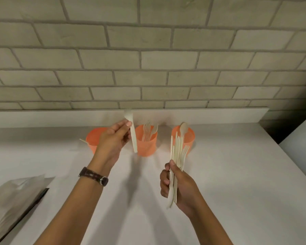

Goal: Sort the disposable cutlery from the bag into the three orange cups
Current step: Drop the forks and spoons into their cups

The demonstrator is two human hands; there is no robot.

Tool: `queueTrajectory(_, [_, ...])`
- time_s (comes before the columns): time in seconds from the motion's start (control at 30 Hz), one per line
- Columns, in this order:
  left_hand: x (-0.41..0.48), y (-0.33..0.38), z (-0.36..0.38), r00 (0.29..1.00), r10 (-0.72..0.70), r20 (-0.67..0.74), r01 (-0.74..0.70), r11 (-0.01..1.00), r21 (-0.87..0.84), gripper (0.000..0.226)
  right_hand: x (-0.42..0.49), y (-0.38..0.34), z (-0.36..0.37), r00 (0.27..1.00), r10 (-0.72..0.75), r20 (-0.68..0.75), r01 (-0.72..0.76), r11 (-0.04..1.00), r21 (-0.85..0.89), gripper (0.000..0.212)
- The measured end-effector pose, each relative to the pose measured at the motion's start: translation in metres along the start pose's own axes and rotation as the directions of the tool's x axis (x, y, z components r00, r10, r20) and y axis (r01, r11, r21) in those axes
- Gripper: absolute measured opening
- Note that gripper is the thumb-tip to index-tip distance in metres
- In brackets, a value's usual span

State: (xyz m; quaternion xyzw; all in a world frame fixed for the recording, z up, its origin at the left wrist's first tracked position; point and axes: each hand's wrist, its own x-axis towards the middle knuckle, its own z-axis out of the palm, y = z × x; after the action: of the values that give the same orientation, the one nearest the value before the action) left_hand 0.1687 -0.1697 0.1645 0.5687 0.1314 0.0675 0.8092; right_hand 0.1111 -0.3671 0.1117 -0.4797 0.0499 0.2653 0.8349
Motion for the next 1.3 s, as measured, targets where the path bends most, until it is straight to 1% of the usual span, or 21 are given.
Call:
queueTrajectory(0.07, [0.024, 0.002, 0.005, 0.994, 0.073, -0.079, -0.065, 0.993, 0.102, 0.007, 0.001, 0.0, -0.007, 1.0, 0.0, -0.03, -0.001, 1.0, -0.011, 0.027])
queueTrajectory(0.13, [0.048, -0.003, 0.012, 0.976, 0.172, -0.136, -0.13, 0.952, 0.278, 0.006, 0.002, 0.001, -0.014, 0.998, -0.01, -0.06, 0.008, 0.999, -0.034, 0.027])
queueTrajectory(0.2, [0.07, -0.013, 0.018, 0.952, 0.27, -0.144, -0.175, 0.866, 0.468, 0.007, 0.003, 0.0, -0.02, 0.996, -0.033, -0.085, 0.028, 0.998, -0.06, 0.027])
queueTrajectory(0.27, [0.083, -0.031, 0.019, 0.936, 0.325, -0.135, -0.186, 0.783, 0.594, 0.014, 0.005, -0.001, -0.025, 0.993, -0.048, -0.109, 0.041, 0.997, -0.069, 0.028])
queueTrajectory(0.3, [0.088, -0.041, 0.018, 0.937, 0.326, -0.123, -0.178, 0.753, 0.634, 0.015, 0.005, -0.001, -0.026, 0.992, -0.051, -0.118, 0.044, 0.997, -0.068, 0.027])
queueTrajectory(0.37, [0.092, -0.061, 0.014, 0.959, 0.268, -0.092, -0.127, 0.698, 0.704, 0.018, 0.006, -0.001, -0.027, 0.99, -0.05, -0.133, 0.043, 0.997, -0.061, 0.026])
queueTrajectory(0.43, [0.09, -0.074, 0.008, 0.975, 0.207, -0.075, -0.09, 0.686, 0.722, 0.023, 0.008, -0.001, -0.028, 0.989, -0.045, -0.144, 0.037, 0.998, -0.055, 0.027])
queueTrajectory(0.47, [0.086, -0.077, 0.005, 0.971, 0.228, -0.066, -0.11, 0.678, 0.727, 0.028, 0.009, -0.001, -0.027, 0.988, -0.045, -0.147, 0.037, 0.998, -0.057, 0.027])
queueTrajectory(0.53, [0.07, -0.08, 0.002, 0.942, 0.336, -0.002, -0.218, 0.614, 0.759, 0.04, 0.01, -0.002, -0.026, 0.988, -0.042, -0.147, 0.032, 0.997, -0.068, 0.028])
queueTrajectory(0.6, [0.041, -0.075, 0.004, 0.906, 0.39, 0.163, -0.372, 0.553, 0.745, 0.042, 0.009, -0.003, -0.024, 0.992, -0.021, -0.126, 0.012, 0.998, -0.069, 0.03])
queueTrajectory(0.63, [0.024, -0.071, 0.006, 0.877, 0.397, 0.27, -0.462, 0.541, 0.703, 0.038, 0.008, -0.004, -0.023, 0.994, -0.004, -0.11, -0.003, 0.998, -0.061, 0.031])
queueTrajectory(0.67, [0.007, -0.066, 0.007, 0.829, 0.409, 0.382, -0.555, 0.519, 0.65, 0.031, 0.007, -0.004, -0.02, 0.995, 0.015, -0.094, -0.02, 0.999, -0.048, 0.033])
queueTrajectory(0.7, [-0.009, -0.061, 0.007, 0.758, 0.427, 0.493, -0.652, 0.467, 0.598, 0.022, 0.005, -0.003, -0.018, 0.996, 0.035, -0.077, -0.037, 0.999, -0.029, 0.034])
queueTrajectory(0.73, [-0.024, -0.056, 0.007, 0.671, 0.437, 0.6, -0.742, 0.379, 0.554, 0.017, 0.005, -0.003, -0.015, 0.997, 0.053, -0.059, -0.054, 0.999, -0.006, 0.034])
queueTrajectory(0.8, [-0.046, -0.048, 0.006, 0.472, 0.404, 0.784, -0.88, 0.161, 0.447, 0.015, 0.003, -0.002, -0.008, 0.996, 0.086, -0.025, -0.085, 0.995, 0.042, 0.035])
queueTrajectory(0.87, [-0.058, -0.044, 0.004, 0.294, 0.318, 0.901, -0.946, -0.035, 0.321, 0.02, 0.001, -0.001, 0.0, 0.992, 0.126, 0.0, -0.125, 0.989, 0.084, 0.034])
queueTrajectory(0.9, [-0.06, -0.044, 0.003, 0.238, 0.267, 0.934, -0.957, -0.098, 0.272, 0.023, -0.001, 0.0, 0.004, 0.99, 0.143, 0.012, -0.144, 0.984, 0.103, 0.033])
queueTrajectory(0.97, [-0.061, -0.043, -0.001, 0.196, 0.173, 0.965, -0.961, -0.164, 0.224, 0.025, -0.004, 0.001, 0.012, 0.985, 0.17, 0.042, -0.174, 0.977, 0.124, 0.031])
queueTrajectory(1.07, [-0.059, -0.037, -0.006, 0.192, 0.093, 0.977, -0.966, -0.16, 0.205, 0.023, -0.008, 0.002, 0.019, 0.977, 0.201, 0.068, -0.207, 0.973, 0.106, 0.029])
queueTrajectory(1.23, [-0.066, -0.028, -0.01, 0.163, -0.022, 0.986, -0.957, -0.245, 0.153, 0.023, -0.016, 0.001, 0.02, 0.968, 0.242, 0.062, -0.246, 0.967, 0.066, 0.035])
queueTrajectory(1.3, [-0.067, -0.026, -0.01, 0.138, -0.023, 0.99, -0.958, -0.258, 0.127, 0.02, -0.018, 0.001, 0.019, 0.966, 0.246, 0.075, -0.251, 0.966, 0.068, 0.033])
